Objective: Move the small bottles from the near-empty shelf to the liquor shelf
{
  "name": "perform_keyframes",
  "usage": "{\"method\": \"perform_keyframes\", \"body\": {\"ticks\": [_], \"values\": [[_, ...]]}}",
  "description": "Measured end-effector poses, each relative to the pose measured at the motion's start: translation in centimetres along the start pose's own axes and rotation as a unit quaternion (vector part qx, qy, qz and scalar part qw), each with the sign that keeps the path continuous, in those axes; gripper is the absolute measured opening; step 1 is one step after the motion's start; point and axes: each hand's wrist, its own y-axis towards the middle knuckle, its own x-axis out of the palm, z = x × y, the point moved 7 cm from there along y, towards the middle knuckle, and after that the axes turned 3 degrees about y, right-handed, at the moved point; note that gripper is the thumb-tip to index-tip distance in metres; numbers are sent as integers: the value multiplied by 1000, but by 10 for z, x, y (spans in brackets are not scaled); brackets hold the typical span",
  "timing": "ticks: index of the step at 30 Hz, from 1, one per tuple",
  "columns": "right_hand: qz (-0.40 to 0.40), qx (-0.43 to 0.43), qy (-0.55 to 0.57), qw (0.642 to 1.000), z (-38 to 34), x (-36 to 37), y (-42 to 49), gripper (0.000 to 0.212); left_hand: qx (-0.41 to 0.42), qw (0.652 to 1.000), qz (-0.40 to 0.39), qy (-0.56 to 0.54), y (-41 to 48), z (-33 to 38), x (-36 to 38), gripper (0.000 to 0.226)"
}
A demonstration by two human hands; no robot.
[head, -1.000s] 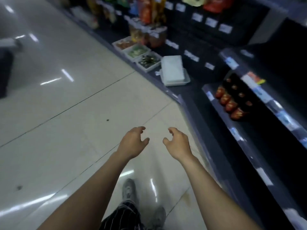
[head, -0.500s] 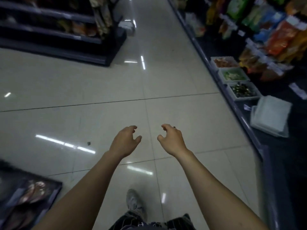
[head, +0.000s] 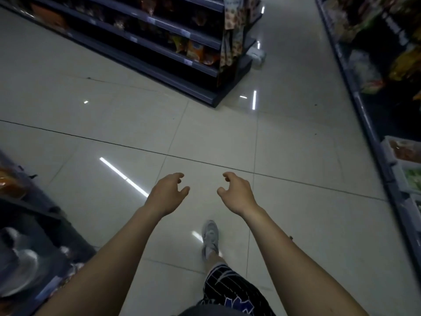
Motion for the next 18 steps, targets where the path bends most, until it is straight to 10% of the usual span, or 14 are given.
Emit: {"method": "perform_keyframes", "body": {"ticks": [18], "values": [[-61, -75, -42, 994, -256, -9, 490, 60, 0, 999, 35, 35, 466, -67, -200, 57]]}}
